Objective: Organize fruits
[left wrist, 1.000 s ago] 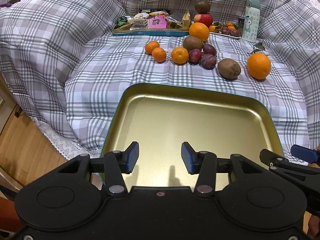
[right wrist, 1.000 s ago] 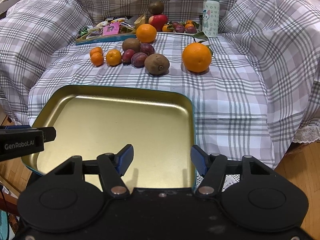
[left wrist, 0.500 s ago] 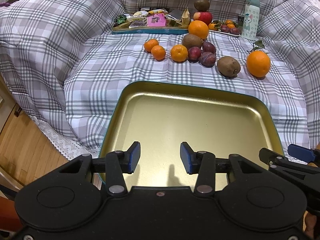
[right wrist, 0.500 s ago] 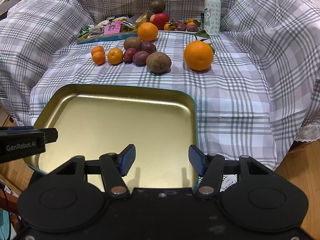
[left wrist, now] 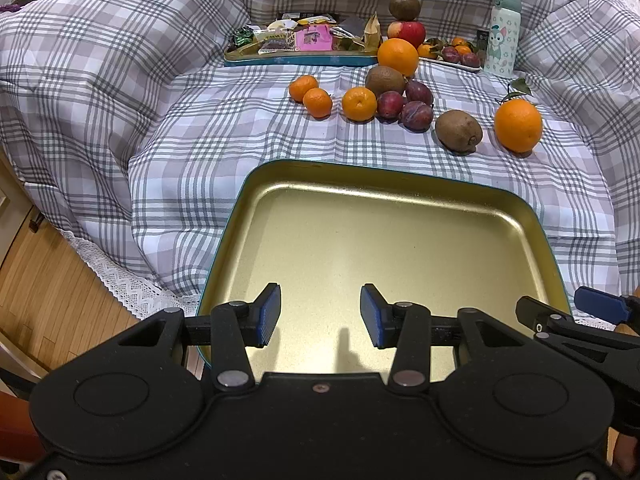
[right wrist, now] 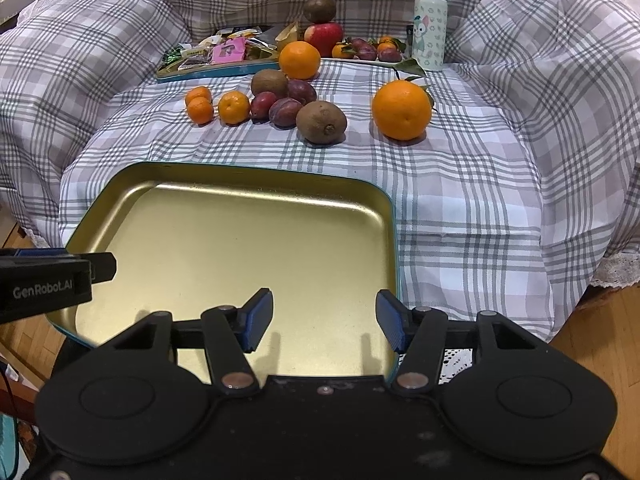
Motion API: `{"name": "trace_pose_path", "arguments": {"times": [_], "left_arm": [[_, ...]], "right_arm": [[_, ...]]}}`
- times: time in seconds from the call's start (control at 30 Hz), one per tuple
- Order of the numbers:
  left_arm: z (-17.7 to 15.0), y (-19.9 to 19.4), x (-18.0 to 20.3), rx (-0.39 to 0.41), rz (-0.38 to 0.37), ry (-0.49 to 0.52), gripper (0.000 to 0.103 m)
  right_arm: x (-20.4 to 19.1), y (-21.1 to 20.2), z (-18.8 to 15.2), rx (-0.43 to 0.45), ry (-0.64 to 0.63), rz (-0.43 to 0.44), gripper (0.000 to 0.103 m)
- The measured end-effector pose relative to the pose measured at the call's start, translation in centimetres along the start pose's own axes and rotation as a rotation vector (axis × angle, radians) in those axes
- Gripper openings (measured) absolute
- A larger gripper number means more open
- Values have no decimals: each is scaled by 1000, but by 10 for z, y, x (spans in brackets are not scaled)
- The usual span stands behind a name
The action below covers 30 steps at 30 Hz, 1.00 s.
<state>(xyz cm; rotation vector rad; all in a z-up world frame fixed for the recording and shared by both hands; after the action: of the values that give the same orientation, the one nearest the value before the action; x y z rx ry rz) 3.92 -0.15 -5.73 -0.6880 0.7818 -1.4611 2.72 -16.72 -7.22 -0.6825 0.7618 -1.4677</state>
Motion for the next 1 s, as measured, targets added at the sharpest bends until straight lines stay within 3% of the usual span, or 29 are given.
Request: {"name": "trace_pose_path", "arguments": {"times": [0.3,0.67,0.87,1.0], "left_arm": [[1,0,1,1,-2,-2,52],[3,2,-3,-5,-37,-27,50],[21,8,-9,32,-33,-23,50],[39,13,-14,64,-21,-23,50]], "right_arm": [[0,-1,-1,1,4,11,55],[-3,-6,5,61,-36,5,53],[1,0,25,83,37,50,53],[-5,5,46,122,-28,39,53]]}}
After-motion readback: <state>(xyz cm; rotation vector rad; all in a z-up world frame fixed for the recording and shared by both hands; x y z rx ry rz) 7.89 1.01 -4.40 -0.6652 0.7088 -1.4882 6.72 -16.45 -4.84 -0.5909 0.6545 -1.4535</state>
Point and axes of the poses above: each gripper's, at about its wrist camera, not at the fingertips, and y roughly the way its jaws point, x to its right, z to its top, the point moved 7 cm from there along y, roughly the way its jaws point, and after that the axes turned 1 degree about y, right-handed, at the moved point
